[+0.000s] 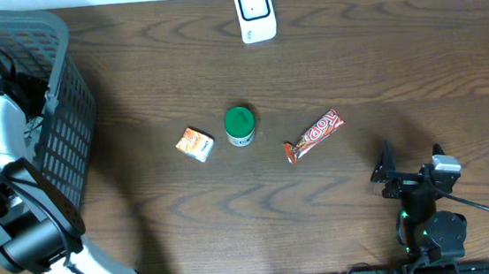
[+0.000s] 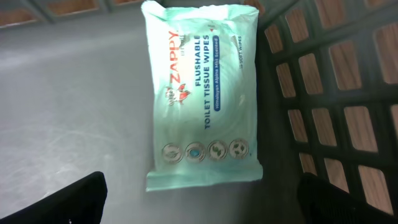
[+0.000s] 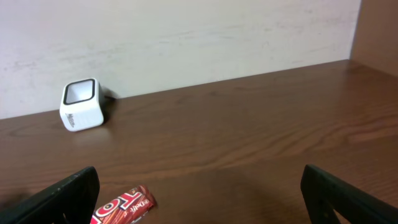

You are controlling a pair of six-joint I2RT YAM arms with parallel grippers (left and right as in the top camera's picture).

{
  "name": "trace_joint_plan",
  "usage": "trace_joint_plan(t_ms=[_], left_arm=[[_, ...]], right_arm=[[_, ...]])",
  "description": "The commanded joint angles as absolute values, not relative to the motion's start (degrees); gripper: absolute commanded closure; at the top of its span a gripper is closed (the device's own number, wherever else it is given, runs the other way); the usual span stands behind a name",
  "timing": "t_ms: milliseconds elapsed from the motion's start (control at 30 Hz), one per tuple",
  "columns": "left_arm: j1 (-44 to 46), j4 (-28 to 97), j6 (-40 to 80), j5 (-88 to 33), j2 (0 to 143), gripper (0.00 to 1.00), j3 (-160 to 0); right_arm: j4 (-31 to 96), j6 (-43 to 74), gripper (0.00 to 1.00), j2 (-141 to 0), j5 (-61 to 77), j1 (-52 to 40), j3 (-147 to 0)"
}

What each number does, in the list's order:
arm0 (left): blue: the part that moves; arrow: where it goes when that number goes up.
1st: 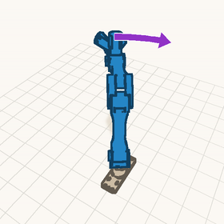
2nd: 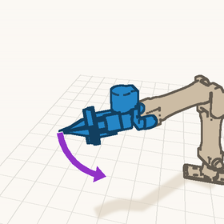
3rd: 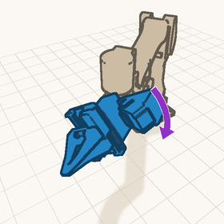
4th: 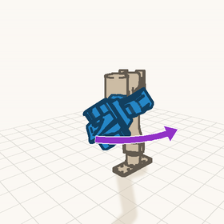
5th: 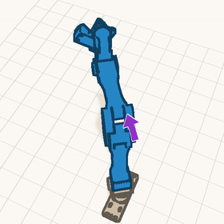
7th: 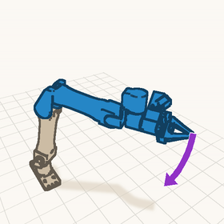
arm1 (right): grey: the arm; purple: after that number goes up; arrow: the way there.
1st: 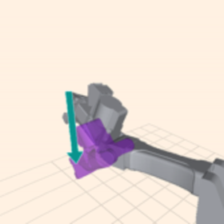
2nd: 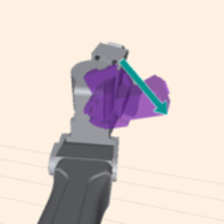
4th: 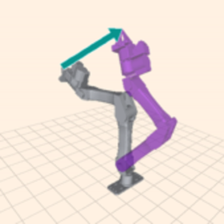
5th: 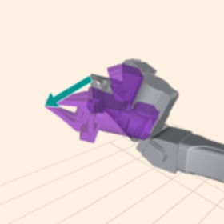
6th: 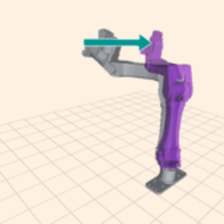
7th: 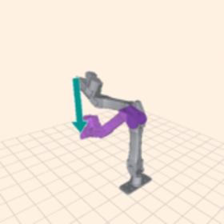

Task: Scan the item barcode
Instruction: 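Reach the left gripper into the basket toward the mint-green wipes pack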

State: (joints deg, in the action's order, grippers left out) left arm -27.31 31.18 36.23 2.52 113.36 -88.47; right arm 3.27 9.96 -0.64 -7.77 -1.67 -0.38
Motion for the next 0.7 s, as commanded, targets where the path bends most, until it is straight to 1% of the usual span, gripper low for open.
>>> trace_joint_plan(t_ms=[0,400,467,533,600,667], left_arm=[[-27.4,30.2,36.8,1.7,115.0,0.02,-88.0],[-27.5,27.9,36.8,1.7,119.1,0.02,-86.3],[-27.6,27.9,36.8,1.7,119.5,0.0,-86.3],[-27.7,27.9,36.8,1.7,119.9,0.09,-86.3],[-27.8,27.9,36.8,1.7,120.1,0.13,-86.3],[-28.0,27.8,36.8,2.0,120.1,0.31,-86.3]], right_arm=[[3.5,9.3,0.01,-0.4,-8.5,-1.4,-0.3],[3.5,9.3,0.01,-0.4,-8.5,-1.4,-0.3],[3.5,9.3,0.01,-0.4,-8.5,-1.4,-0.3],[3.5,9.3,0.01,-0.4,-8.5,-1.4,-0.3],[3.5,9.3,0.01,-0.4,-8.5,-1.4,-0.3],[3.5,9.3,0.01,-0.4,-8.5,-1.4,-0.3]])
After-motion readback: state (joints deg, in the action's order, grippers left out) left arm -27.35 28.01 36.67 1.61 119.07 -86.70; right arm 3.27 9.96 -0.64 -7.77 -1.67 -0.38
